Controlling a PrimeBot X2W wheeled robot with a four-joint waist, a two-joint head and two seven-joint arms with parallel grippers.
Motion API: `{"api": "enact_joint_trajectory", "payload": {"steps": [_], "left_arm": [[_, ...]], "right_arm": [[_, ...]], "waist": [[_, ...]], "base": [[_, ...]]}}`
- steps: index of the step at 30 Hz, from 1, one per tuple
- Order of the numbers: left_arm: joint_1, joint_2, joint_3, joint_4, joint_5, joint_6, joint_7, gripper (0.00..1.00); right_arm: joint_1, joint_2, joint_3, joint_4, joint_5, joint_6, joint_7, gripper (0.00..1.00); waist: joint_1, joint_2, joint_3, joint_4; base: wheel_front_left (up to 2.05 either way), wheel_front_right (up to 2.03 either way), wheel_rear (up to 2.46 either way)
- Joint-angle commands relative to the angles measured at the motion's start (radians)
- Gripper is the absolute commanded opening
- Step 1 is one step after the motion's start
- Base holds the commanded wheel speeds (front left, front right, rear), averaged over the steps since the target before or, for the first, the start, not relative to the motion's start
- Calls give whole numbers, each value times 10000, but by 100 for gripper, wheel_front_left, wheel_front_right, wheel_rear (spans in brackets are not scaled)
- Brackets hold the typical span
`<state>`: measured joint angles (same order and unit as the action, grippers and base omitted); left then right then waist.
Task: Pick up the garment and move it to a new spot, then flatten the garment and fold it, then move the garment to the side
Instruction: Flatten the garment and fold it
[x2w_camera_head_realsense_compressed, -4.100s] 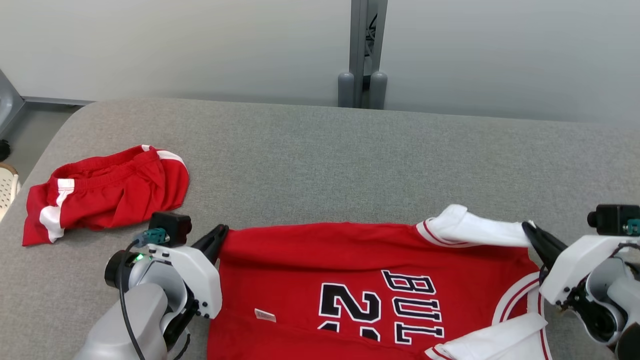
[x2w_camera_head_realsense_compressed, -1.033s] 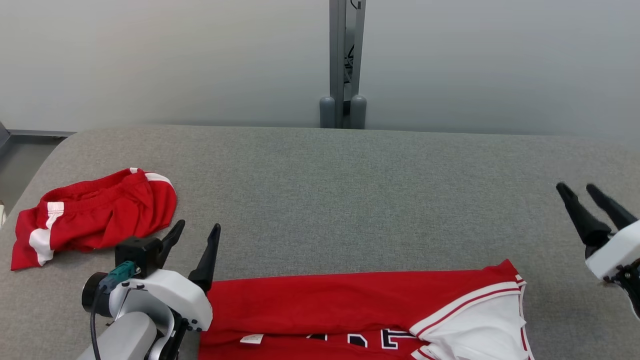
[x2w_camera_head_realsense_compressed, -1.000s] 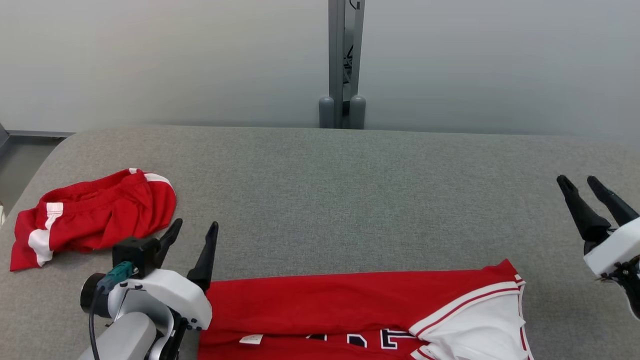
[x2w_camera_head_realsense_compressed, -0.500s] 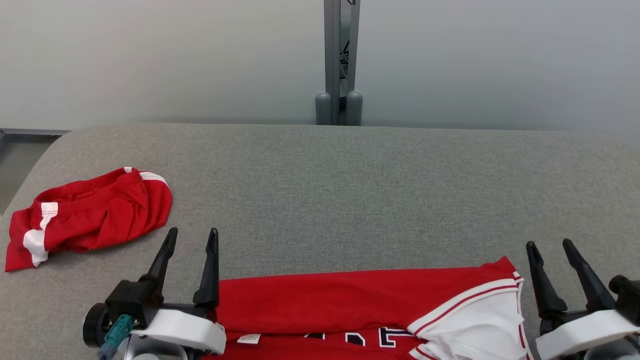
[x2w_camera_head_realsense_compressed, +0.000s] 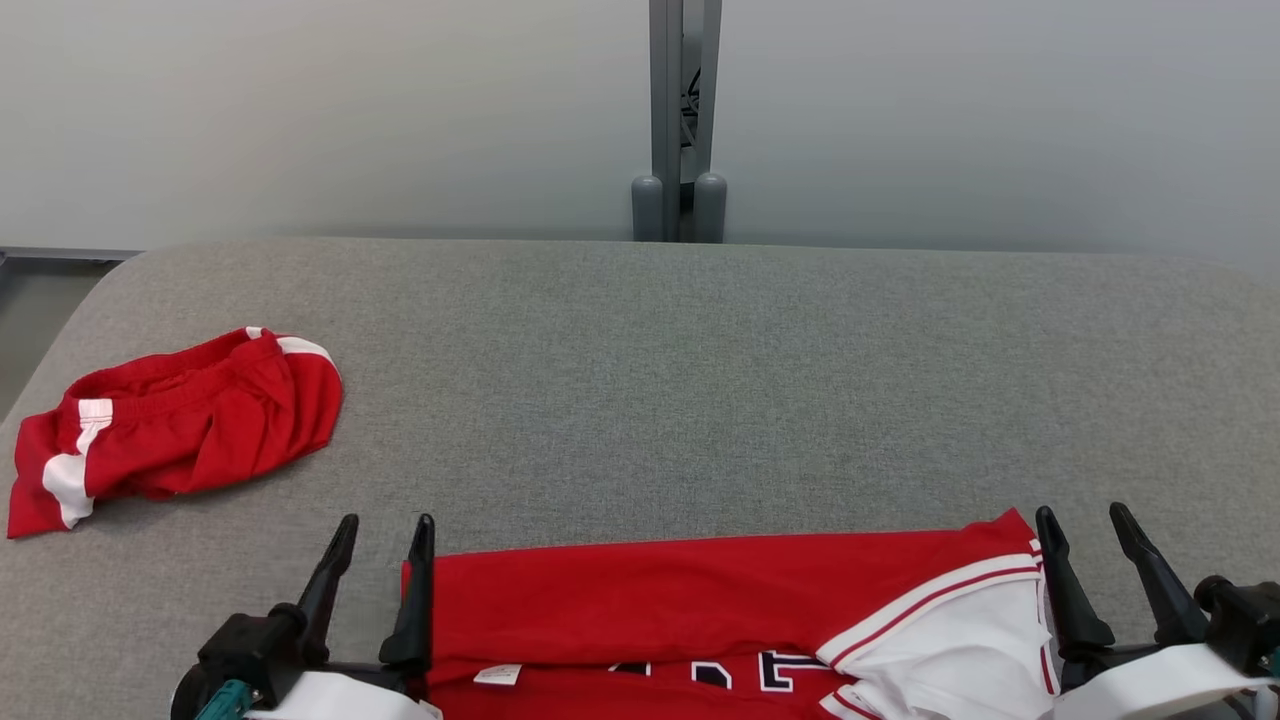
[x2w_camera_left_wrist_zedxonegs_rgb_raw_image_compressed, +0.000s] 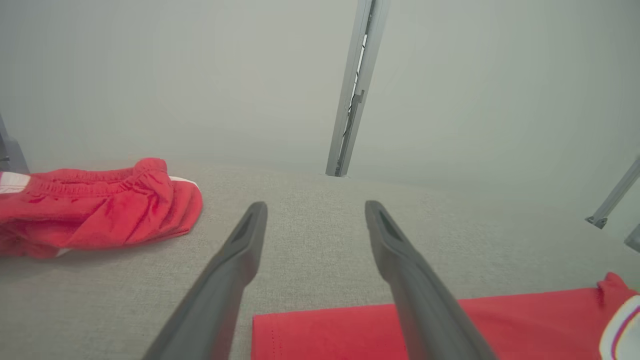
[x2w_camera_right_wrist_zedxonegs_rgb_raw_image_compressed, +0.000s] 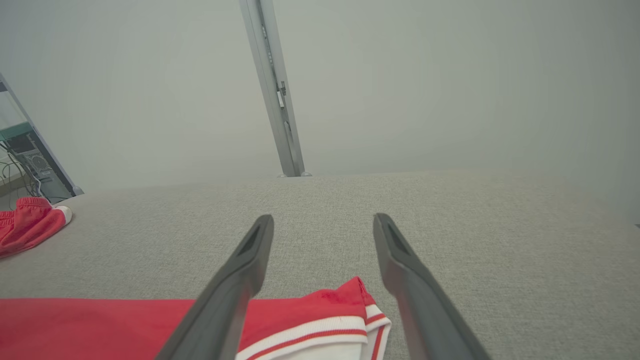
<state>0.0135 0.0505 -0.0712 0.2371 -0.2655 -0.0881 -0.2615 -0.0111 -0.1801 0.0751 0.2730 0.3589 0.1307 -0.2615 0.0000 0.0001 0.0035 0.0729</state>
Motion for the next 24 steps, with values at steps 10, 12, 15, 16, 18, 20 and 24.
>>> {"api": "enact_joint_trajectory", "payload": {"steps": [10, 12, 15, 16, 18, 20, 24], "left_arm": [[-266, 23, -71, 275, -224, -115, -38, 100], [-259, 23, -56, 262, -158, -138, -38, 100], [-291, 22, -56, 200, -142, -152, -38, 100], [-309, 22, -72, 191, -119, -163, -38, 100], [-354, 22, -102, 183, -84, -164, -38, 100], [-374, 23, -118, 209, -72, -179, -38, 100], [-452, 20, -107, 227, -37, -201, -38, 100]], "right_arm": [[-85, -109, 217, 1389, 596, 1, -37, 100], [-224, -182, 314, 1981, 989, 1, 63, 100], [-438, -371, 430, 2741, 1286, 1, 319, 100], [-504, -401, 491, 2965, 1320, 1, 448, 100], [-683, -410, 618, 3331, 1434, 1, 593, 100], [-808, -412, 797, 3651, 1549, 1, 745, 100], [-985, -356, 1197, 4138, 1890, 1, 1033, 100]], "waist": [[0, -1, 82, 29], [0, -1, 123, 28], [0, -1, 235, 57], [0, -1, 268, 69], [0, -1, 329, 90], [0, -1, 373, 111], [0, -1, 446, 156]], "base": [[0, 0, 0], [0, 0, 0], [0, 0, 0], [0, 0, 0], [0, 0, 0], [0, 0, 0], [0, 0, 0]]}}
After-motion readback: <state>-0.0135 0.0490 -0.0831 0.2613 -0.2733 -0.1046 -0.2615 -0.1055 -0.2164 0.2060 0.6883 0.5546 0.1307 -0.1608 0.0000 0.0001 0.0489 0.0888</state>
